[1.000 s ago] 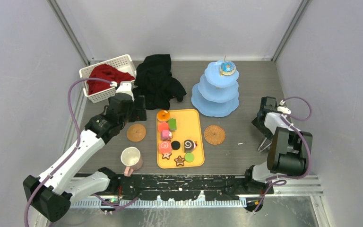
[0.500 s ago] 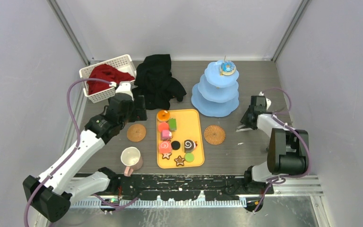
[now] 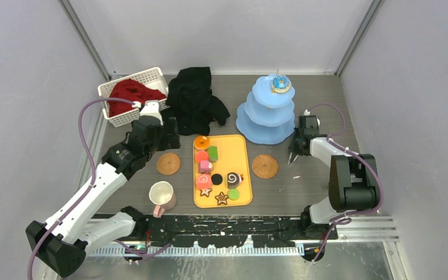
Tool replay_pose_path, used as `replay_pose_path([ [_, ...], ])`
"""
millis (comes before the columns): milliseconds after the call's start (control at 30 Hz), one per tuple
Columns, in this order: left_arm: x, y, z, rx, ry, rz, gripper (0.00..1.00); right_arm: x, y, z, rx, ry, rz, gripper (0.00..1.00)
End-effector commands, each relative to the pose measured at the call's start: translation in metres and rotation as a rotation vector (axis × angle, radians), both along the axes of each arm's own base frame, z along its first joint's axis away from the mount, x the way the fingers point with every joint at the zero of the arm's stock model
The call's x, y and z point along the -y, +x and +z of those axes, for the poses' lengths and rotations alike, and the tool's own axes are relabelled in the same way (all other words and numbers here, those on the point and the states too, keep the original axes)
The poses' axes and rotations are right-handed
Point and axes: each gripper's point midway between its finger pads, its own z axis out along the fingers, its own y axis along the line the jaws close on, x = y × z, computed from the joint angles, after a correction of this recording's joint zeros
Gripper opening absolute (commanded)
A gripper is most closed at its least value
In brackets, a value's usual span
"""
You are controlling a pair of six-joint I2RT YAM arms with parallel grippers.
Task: Serve the afternoon tea
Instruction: Adjust the clamp at the center of the board.
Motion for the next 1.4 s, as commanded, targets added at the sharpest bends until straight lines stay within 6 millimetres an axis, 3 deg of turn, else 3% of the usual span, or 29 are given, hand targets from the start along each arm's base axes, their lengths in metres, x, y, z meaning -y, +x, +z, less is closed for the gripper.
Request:
replay_pose_path([
  [0, -0.006, 0.000, 0.009, 0.040, -0.008, 0.024, 0.97, 0.007, -0.016, 0.000, -0.054, -0.039, -0.001, 0.15],
  [100, -0.006, 0.001, 0.009, 0.040, -0.005, 0.024, 0.98, 0.010, -0.020, 0.010, -0.035, -0.053, -0.017, 0.17],
  [133, -0.006, 0.001, 0.008, 0.038, -0.005, 0.022, 0.98, 0.012, -0.019, 0.016, -0.020, -0.058, -0.023, 0.21],
  [300, -0.003, 0.001, 0.007, 0.040, -0.008, 0.009, 0.97, 0.020, -0.012, 0.056, 0.100, -0.085, -0.075, 0.60],
  [400, -0.003, 0.002, 0.007, 0.043, -0.006, 0.007, 0.98, 0.042, -0.014, 0.076, 0.148, -0.167, -0.183, 0.89],
  [467, -0.003, 0.002, 0.007, 0.045, -0.006, 0.008, 0.97, 0.051, -0.016, 0.080, 0.173, -0.195, -0.234, 0.99],
  [633, -0.004, 0.002, 0.007, 0.052, -0.010, 0.012, 0.97, 0.062, -0.018, 0.070, 0.192, -0.216, -0.339, 1.00],
  [833, -0.007, 0.000, 0.008, 0.059, -0.003, 0.022, 0.97, 0.063, -0.014, 0.072, 0.273, -0.221, -0.325, 1.00],
  [1000, -0.004, 0.001, 0.009, 0.065, -0.020, 0.013, 0.98, 0.065, -0.007, 0.067, 0.245, -0.266, -0.273, 1.00],
  [1133, 0.000, 0.004, 0.010, 0.064, -0.031, 0.005, 0.97, 0.053, 0.006, 0.064, 0.265, -0.197, -0.247, 1.00],
  [1367, 0.000, 0.002, 0.015, 0.068, -0.037, 0.000, 0.97, 0.037, 0.020, 0.040, 0.251, -0.138, -0.178, 1.00],
])
